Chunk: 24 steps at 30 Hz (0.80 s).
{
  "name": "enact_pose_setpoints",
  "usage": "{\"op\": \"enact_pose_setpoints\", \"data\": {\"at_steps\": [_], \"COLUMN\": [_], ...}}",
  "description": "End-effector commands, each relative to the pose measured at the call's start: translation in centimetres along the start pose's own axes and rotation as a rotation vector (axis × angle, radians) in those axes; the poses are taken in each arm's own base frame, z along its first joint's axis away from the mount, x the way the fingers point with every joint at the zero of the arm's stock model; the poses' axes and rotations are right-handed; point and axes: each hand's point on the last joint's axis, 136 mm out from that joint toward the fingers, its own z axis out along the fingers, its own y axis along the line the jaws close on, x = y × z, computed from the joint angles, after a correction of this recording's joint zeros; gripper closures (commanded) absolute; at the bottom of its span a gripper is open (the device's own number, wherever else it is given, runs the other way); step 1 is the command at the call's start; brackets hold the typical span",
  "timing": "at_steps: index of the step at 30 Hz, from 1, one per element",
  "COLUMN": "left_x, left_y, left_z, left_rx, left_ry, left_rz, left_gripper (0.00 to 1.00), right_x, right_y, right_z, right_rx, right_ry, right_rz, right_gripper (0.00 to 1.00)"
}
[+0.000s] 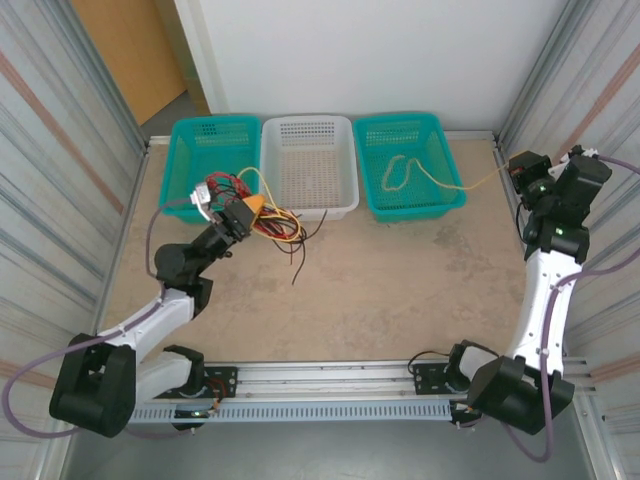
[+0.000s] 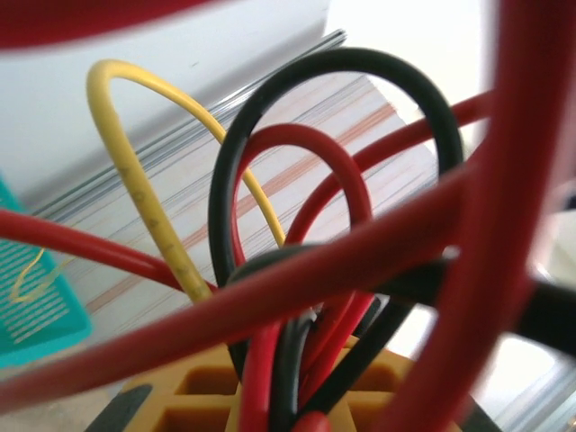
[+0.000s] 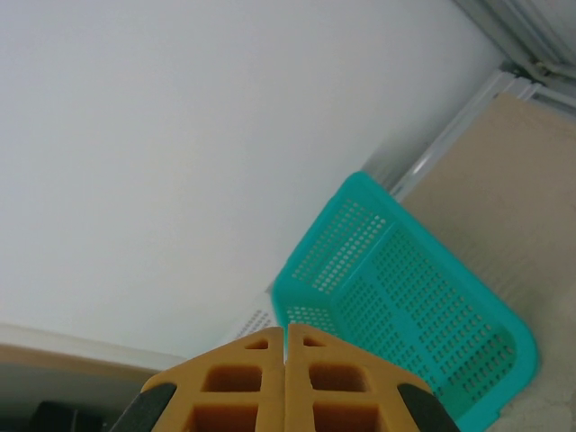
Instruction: Untangle the cables
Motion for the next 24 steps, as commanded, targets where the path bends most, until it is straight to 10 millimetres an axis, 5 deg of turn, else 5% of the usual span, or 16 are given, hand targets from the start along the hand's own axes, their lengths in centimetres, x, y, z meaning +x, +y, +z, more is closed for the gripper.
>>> {"op": "enact_pose_setpoints", "data": {"at_steps": [1, 3, 9, 16, 19, 24], "left_x": [3.3, 6.1, 9.8, 12.5, 12.6, 12.2], "left_y": [3.2, 7.3, 13.0, 18.3, 19.2, 18.4], "left_z": [0.5, 0.3, -0.7, -1.2, -1.2, -0.8], "left_rx": [-0.125, -0.343, -0.563, -0.683, -0.695, -0.676], "left_ry": [0.078, 0.145, 0.188, 0.263, 0.253, 0.237], "left_rz": [0.056, 0.073, 0.101, 0.053, 0.039, 0.044], "left_gripper": [1.00, 1.00, 1.00, 0.99, 0.59, 0.21], "right_x": [1.1, 1.8, 3.9, 5.6, 6.4, 7.6], "right_y": [4.7, 7.5, 13.9, 16.4, 16.5, 15.7], "right_z": [-2.4, -4.3, -8.3, -10.1, -10.3, -9.5], "right_rx": [-0.130, -0.205, -0.385, -0.484, -0.500, -0.507], "right_ry": [0.033, 0.028, 0.040, 0.090, 0.114, 0.170], "right_rz": [-0.071, -0.126, -0.238, -0.232, -0.233, -0.192], "right_gripper": [1.00, 1.00, 1.00, 1.00, 1.00, 1.00]}}
